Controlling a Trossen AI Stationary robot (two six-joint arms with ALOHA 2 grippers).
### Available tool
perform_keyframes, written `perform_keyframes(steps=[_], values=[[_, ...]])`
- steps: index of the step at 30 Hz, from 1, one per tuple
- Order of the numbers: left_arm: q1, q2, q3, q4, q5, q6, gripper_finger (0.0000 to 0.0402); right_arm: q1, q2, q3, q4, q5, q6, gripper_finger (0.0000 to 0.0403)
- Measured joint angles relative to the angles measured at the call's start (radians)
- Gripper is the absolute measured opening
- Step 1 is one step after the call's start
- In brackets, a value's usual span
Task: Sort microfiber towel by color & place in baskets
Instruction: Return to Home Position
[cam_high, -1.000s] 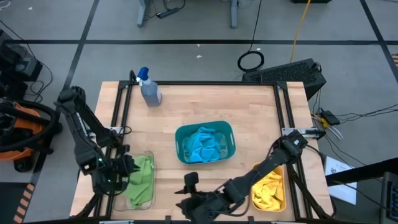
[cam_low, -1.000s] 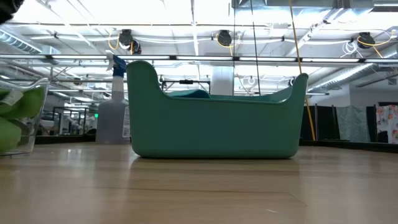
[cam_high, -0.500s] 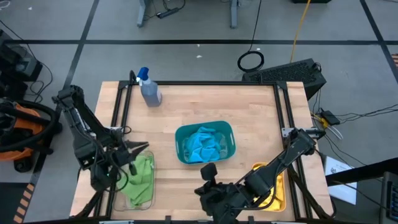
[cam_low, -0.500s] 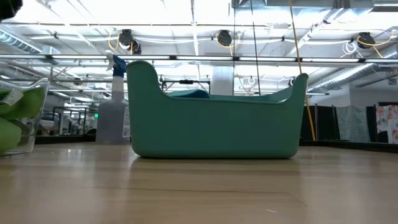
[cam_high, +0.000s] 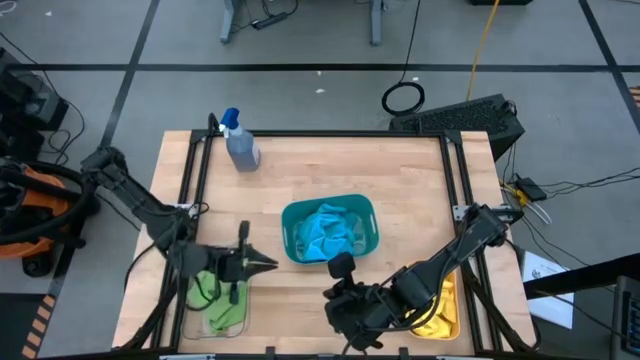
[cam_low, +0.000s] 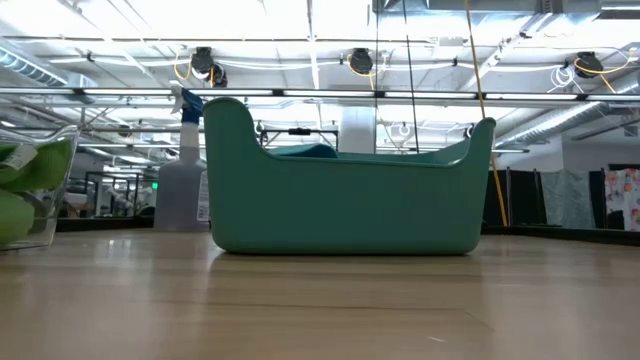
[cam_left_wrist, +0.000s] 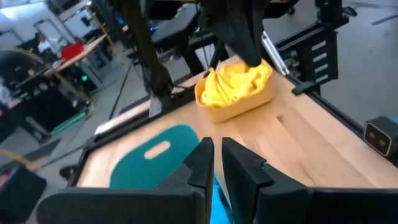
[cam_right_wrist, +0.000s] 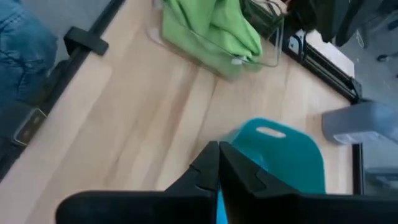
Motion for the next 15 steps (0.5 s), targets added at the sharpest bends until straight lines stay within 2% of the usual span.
perform_keyframes(steps=[5,8,11,15], values=[[0.134,0.001,0.0,0.016,0.162,0.031,0.004,0.0,-0.006,-0.013,-0.101,0.005,0.066,0.0003],[0.21,0.001,0.0,0.014,0.29,0.025,0.004,-0.001,-0.028,-0.089,-0.102,0.007,0.087,0.0004],[0.264,0.001,0.0,0.021,0.4,0.029,0.004,-0.016,-0.086,-0.234,-0.013,0.007,0.131,0.0002],[0.31,0.001,0.0,0.023,0.434,0.036,0.004,-0.032,-0.224,-0.52,0.203,0.034,0.178,0.0001]])
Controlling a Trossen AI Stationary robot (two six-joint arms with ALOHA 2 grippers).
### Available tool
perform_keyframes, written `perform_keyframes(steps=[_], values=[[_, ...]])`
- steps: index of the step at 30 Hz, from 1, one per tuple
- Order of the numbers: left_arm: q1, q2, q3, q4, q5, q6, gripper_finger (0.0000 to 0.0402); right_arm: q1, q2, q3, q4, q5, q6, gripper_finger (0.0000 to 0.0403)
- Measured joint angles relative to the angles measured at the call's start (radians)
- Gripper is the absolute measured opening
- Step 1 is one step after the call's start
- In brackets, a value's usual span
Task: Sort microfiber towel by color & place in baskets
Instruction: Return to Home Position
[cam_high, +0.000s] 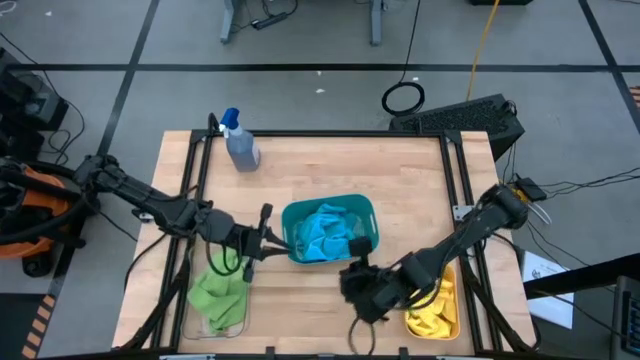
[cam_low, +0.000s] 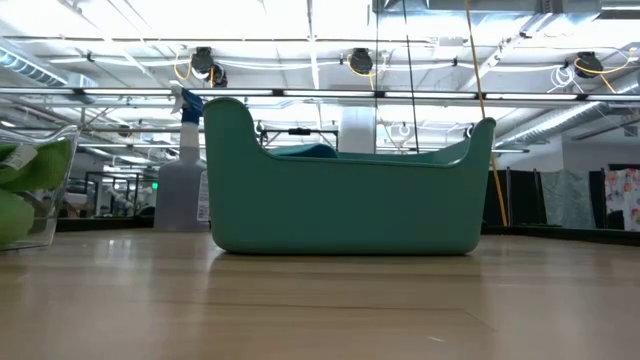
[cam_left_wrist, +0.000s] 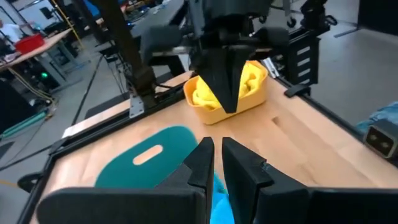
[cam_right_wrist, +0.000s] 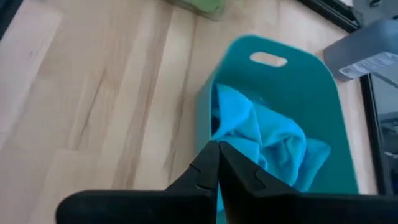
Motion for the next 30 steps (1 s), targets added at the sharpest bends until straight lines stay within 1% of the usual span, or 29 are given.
perform_keyframes(steps=[3,7,8,11,12,13,15,17,19,22,26,30], values=[[0.024,0.0,0.0,0.0,0.021,0.017,0.004,-0.013,-0.138,-0.219,0.184,0.015,-0.005,0.0001],[0.053,0.0,0.0,0.0,0.035,0.023,0.004,-0.039,-0.33,-0.463,0.401,0.027,-0.049,0.0001],[0.062,0.0,-0.003,0.008,0.068,0.04,0.004,-0.044,-0.375,-0.519,0.453,0.026,-0.068,0.0001],[0.091,0.0,-0.043,0.115,0.276,0.071,0.004,-0.056,-0.512,-0.682,0.604,-0.012,-0.138,0.0001],[0.1,0.0,-0.055,0.15,0.32,0.063,0.004,-0.062,-0.556,-0.733,0.653,-0.033,-0.163,0.0001],[0.11,0.0,-0.065,0.175,0.337,0.056,0.004,-0.069,-0.599,-0.785,0.699,-0.052,-0.184,0.0001],[0.142,-0.002,-0.085,0.184,0.324,0.047,0.004,-0.082,-0.68,-0.883,0.769,-0.076,-0.214,0.0001],[0.179,0.0,-0.11,0.174,0.283,0.025,0.004,-0.094,-0.758,-0.972,0.839,-0.082,-0.231,0.0],[0.222,0.0,-0.132,0.178,0.279,-0.009,0.004,-0.107,-0.834,-1.057,0.902,-0.084,-0.239,0.0],[0.28,0.0,-0.19,0.234,0.284,-0.049,0.004,-0.123,-0.93,-1.174,0.98,-0.086,-0.235,0.0],[0.337,-0.001,-0.269,0.343,0.285,-0.086,0.004,-0.128,-1.027,-1.321,1.128,-0.102,-0.248,0.0],[0.389,0.0,-0.336,0.387,0.285,-0.103,0.004,-0.129,-1.085,-1.449,1.288,-0.133,-0.281,0.0]])
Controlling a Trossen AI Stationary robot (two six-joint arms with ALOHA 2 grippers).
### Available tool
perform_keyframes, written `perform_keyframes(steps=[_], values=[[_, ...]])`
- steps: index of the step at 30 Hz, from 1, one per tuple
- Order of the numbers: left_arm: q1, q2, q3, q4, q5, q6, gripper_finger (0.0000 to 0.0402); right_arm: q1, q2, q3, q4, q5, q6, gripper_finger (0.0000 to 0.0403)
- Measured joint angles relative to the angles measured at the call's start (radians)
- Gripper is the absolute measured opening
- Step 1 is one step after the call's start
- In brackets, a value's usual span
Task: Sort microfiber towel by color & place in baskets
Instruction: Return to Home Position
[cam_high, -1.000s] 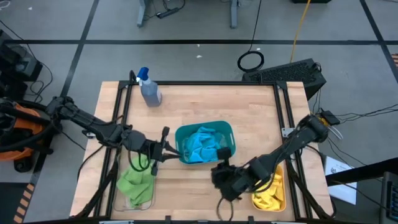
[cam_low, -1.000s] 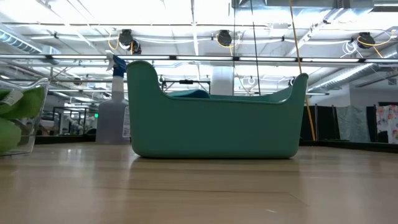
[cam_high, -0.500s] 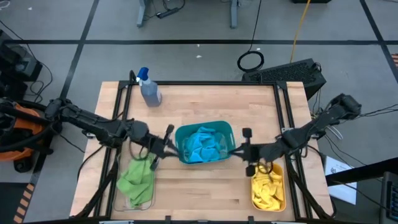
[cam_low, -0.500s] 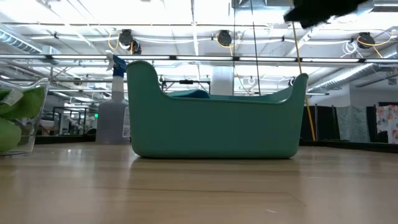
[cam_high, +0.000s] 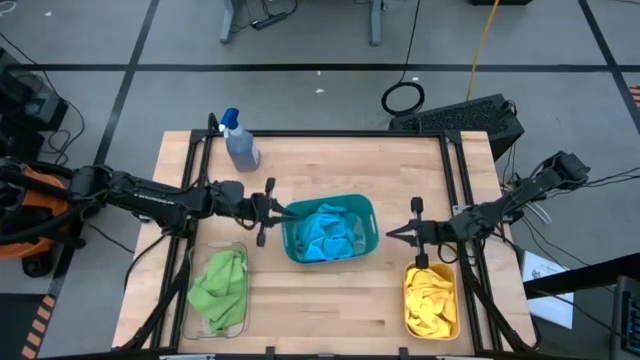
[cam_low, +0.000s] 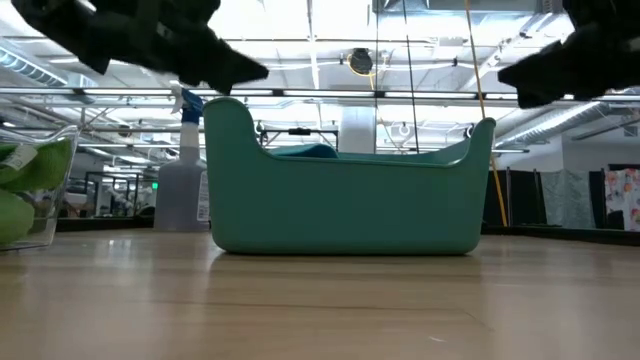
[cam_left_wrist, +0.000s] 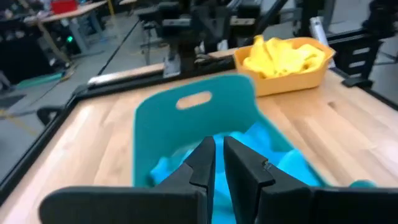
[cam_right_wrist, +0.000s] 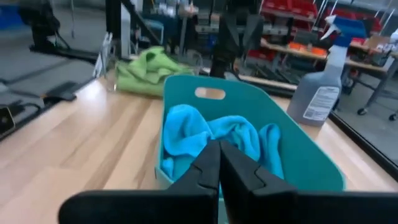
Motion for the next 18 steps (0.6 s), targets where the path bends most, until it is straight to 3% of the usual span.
perform_keyframes(steps=[8,18], values=[[0.059,-0.017,-0.068,0.025,0.026,-0.044,0.004,-0.012,-0.043,-0.136,0.15,-0.003,0.041,0.0],[0.099,-0.027,-0.136,0.047,0.09,-0.044,0.004,-0.012,-0.04,-0.138,0.138,-0.012,0.018,0.0]])
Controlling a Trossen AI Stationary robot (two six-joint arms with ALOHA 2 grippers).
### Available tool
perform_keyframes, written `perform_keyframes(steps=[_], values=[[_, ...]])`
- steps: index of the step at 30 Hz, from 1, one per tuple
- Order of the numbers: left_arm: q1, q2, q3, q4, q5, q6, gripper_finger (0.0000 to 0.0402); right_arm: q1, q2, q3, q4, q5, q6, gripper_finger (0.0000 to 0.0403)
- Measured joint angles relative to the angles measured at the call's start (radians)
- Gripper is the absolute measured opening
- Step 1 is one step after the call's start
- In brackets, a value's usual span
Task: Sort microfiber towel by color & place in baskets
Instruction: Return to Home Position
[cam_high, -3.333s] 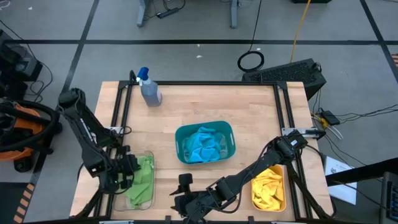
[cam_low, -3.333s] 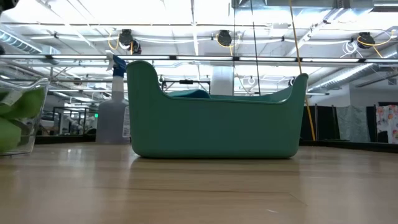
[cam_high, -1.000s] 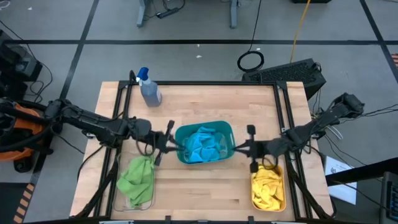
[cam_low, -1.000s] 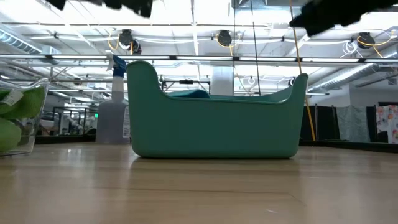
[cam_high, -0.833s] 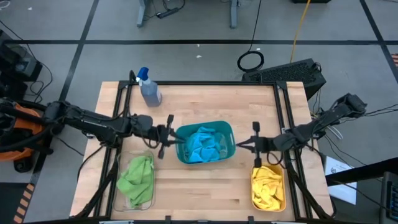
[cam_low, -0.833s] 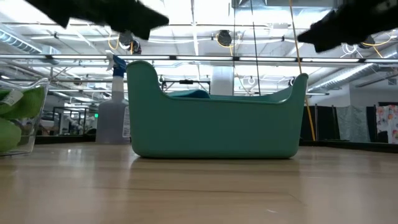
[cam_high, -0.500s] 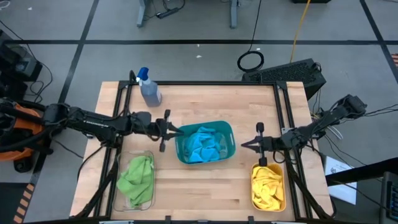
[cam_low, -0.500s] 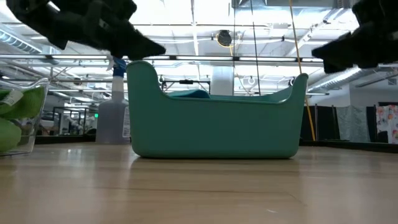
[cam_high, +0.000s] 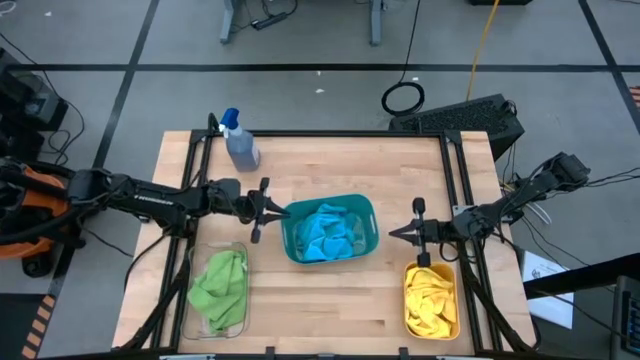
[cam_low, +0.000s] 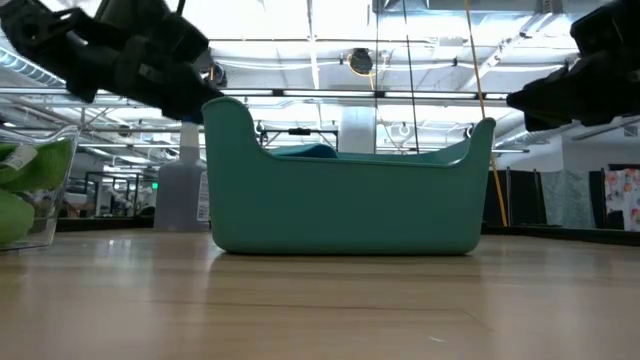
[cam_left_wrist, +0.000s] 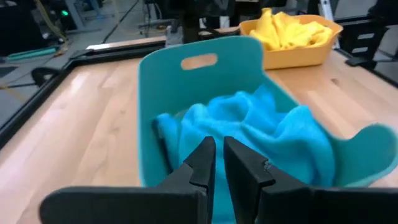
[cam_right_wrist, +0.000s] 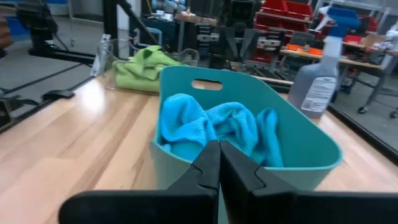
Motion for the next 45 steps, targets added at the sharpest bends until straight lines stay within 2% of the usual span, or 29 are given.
perform_keyframes(steps=[5,10,16,21,25,36,45], values=[[0.028,-0.037,-0.086,0.075,-0.01,-0.051,0.004,0.0,0.0,0.0,-0.01,0.014,0.001,0.0],[0.023,-0.121,-0.154,0.082,-0.041,-0.113,0.004,0.0,0.0,0.0,-0.023,0.014,0.006,0.0],[-0.024,-0.248,-0.238,0.086,-0.191,-0.139,0.004,0.0,0.0,0.0,-0.022,0.015,0.006,0.0],[-0.074,-0.334,-0.286,0.092,-0.257,-0.146,0.004,0.0,0.0,0.0,-0.015,0.02,0.003,0.0],[-0.124,-0.384,-0.322,0.093,-0.322,-0.153,0.004,0.0,0.0,0.0,-0.007,0.065,-0.007,0.0],[-0.268,-0.459,-0.332,0.033,-0.494,-0.126,0.004,0.006,-0.051,0.001,-0.016,0.066,-0.026,0.0],[-0.318,-0.52,-0.333,-0.029,-0.574,-0.127,0.004,0.011,-0.198,0.001,-0.121,0.066,-0.098,0.0]])
